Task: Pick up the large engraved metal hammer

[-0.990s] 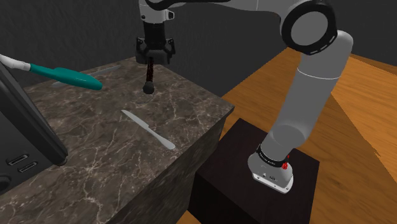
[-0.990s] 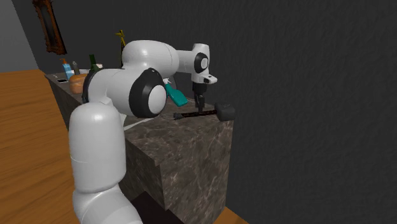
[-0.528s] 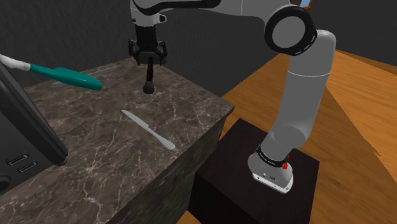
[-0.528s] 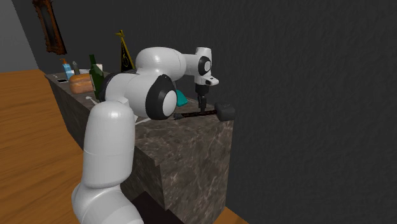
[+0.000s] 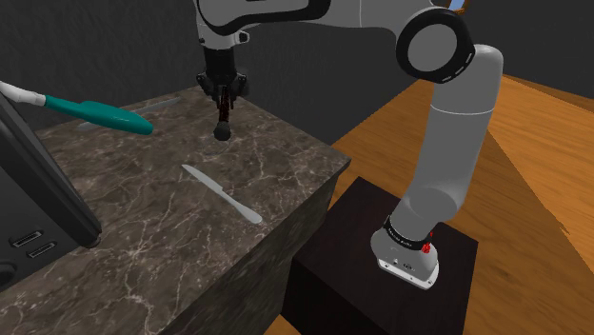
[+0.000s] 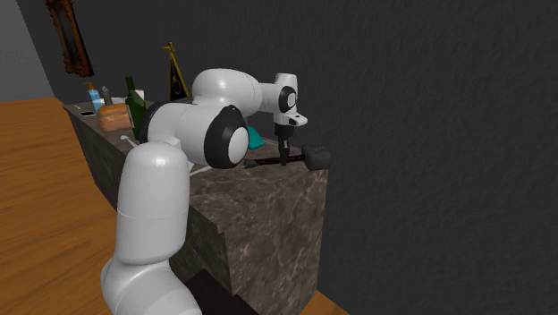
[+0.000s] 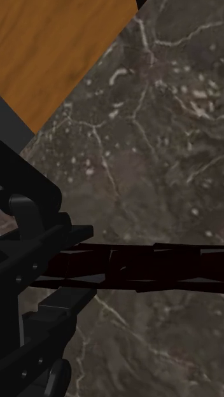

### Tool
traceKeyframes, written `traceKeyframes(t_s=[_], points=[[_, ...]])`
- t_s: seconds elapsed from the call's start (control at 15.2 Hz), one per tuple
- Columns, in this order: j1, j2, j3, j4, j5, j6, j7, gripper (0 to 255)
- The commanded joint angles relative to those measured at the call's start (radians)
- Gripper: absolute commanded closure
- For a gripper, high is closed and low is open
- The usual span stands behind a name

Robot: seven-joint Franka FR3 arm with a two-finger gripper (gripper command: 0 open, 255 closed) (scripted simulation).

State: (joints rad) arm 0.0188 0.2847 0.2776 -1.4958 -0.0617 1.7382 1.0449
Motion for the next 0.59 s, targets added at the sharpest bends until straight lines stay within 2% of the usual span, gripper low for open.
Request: traceKeyframes(t_s=[0.0, 0.4, 0.53], points=[[0.000, 0.000, 0.000, -0.001, 0.000, 0.000, 0.000, 255], [0.000, 0.001, 0.000, 0.000, 0.000, 0.001, 0.000, 255], [0.001, 0.002, 0.000, 0.027, 0.000, -0.026, 0.000, 255]])
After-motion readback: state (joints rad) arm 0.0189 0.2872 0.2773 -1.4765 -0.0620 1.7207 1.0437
